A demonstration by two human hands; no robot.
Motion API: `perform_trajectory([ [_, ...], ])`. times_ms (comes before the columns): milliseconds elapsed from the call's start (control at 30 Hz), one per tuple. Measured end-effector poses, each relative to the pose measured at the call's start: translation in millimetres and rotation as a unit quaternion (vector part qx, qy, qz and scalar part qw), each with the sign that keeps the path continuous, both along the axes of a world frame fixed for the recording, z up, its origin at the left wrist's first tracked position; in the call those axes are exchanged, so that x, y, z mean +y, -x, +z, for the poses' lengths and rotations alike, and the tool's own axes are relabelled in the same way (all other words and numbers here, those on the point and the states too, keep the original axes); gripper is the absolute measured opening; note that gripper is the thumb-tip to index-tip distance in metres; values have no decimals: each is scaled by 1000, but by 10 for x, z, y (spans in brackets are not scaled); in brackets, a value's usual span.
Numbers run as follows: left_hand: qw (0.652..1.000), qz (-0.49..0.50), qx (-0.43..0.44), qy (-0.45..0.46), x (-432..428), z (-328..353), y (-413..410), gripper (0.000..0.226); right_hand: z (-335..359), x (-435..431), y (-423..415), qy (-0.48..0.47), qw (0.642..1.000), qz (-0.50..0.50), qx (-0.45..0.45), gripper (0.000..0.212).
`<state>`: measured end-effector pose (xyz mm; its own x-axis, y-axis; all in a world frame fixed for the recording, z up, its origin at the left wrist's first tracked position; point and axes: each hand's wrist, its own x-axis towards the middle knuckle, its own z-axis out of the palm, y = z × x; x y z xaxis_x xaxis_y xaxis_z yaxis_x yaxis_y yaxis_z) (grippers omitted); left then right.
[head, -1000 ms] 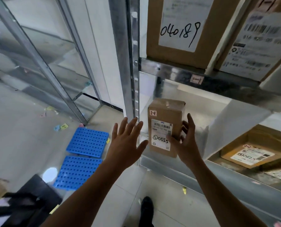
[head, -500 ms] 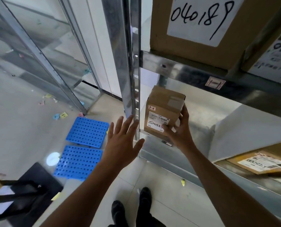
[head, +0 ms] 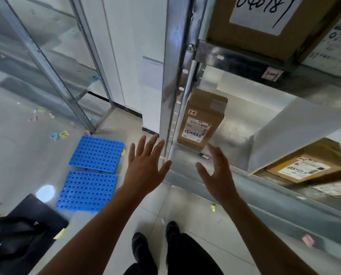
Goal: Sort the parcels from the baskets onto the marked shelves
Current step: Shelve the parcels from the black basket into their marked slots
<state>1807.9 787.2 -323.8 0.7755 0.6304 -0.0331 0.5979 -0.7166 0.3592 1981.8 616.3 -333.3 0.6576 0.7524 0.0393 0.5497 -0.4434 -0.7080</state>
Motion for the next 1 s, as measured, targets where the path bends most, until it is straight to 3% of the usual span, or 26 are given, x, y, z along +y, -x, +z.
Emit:
perform_trajectory([
  [200, 992, 125, 14, 19, -388, -62, 759, 78, -26, 94, 640, 98, 981, 164, -16, 73],
  [333, 966, 256, 36, 19, -858, -25, 1413, 80, -108, 222, 997, 108, 944, 310, -41, 65],
  [533, 896, 438, 64, 21, -1878, 31, 2452, 74, -130, 175, 1942, 110, 841, 520, -106, 67],
  [700, 819, 571, 52, 1, -2638, 236, 3291, 68, 76, -8, 2987, 93, 762, 628, -126, 72],
  [833, 753, 657, 31, -23, -3109, 403, 3988, 67, 316, -146, 3876, 59, 717, 682, -127, 79],
  [1000, 699, 713, 11, -58, -3577, 602, 4960, 67, 604, -308, 5073, 21, 674, 724, -141, 81],
])
